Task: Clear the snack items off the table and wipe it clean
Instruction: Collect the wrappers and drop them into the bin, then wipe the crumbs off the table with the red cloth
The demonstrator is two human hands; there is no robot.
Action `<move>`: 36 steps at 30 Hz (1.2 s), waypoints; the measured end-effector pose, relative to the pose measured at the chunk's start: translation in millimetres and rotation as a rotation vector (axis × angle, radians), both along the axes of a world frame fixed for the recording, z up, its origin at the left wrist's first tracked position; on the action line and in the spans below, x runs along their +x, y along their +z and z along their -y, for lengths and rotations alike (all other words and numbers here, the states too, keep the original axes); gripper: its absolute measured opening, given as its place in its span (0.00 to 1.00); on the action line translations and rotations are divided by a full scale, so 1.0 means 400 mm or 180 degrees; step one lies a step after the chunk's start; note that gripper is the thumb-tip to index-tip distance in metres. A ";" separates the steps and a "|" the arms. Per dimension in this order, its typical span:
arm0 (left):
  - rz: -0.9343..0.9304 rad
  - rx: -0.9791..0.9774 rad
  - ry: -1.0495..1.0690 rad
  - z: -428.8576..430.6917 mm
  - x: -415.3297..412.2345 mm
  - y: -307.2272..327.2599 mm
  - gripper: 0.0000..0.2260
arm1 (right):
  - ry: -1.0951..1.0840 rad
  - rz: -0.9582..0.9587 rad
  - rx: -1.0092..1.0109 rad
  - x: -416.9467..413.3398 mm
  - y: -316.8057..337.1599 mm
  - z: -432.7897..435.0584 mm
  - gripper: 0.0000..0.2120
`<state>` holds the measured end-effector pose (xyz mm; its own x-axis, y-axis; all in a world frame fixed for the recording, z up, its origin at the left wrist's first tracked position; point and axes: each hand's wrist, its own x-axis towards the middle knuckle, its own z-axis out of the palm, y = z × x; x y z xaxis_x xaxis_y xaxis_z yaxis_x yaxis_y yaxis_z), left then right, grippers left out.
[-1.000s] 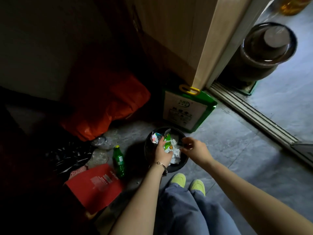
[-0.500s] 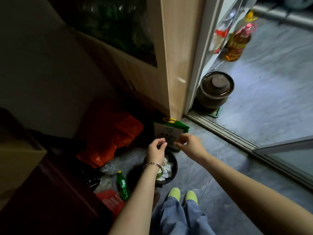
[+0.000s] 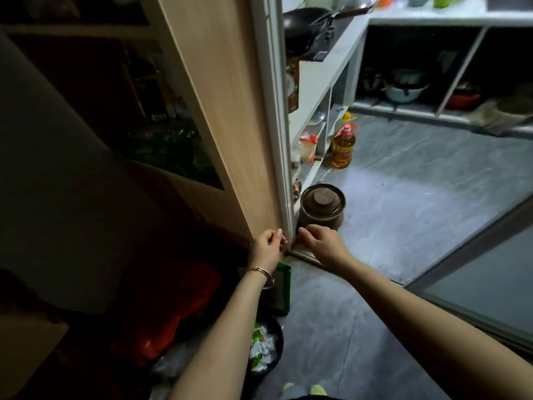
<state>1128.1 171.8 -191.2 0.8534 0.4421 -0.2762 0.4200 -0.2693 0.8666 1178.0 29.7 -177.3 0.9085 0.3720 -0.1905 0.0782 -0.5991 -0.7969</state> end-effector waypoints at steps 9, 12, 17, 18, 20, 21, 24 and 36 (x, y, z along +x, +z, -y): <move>0.0367 -0.0111 -0.0455 0.110 0.169 0.078 0.16 | -0.0459 0.0454 0.0089 0.119 0.092 0.125 0.09; 0.0379 -0.0166 -0.0683 0.141 0.238 0.088 0.14 | -0.0581 0.0452 0.0106 0.175 0.100 0.161 0.07; 0.0505 -0.0224 -0.1017 0.160 0.400 0.109 0.07 | -0.0862 0.0446 0.0117 0.314 0.098 0.190 0.08; 0.0573 -0.0221 -0.1017 0.163 0.439 0.120 0.06 | -0.0941 0.0446 0.0155 0.347 0.102 0.193 0.09; 0.0621 -0.0241 -0.1044 0.171 0.524 0.121 0.06 | -0.1108 0.0441 0.0203 0.411 0.108 0.203 0.11; 0.0618 -0.0239 -0.1101 0.175 0.561 0.121 0.08 | -0.1175 0.0444 0.0192 0.441 0.110 0.210 0.12; 0.0602 -0.0184 -0.1277 0.196 0.671 0.126 0.07 | -0.1364 0.0417 0.0212 0.526 0.111 0.235 0.13; 0.0677 -0.0472 -0.1789 0.433 1.037 0.135 0.06 | -0.1867 0.0438 0.0162 0.838 0.080 0.440 0.11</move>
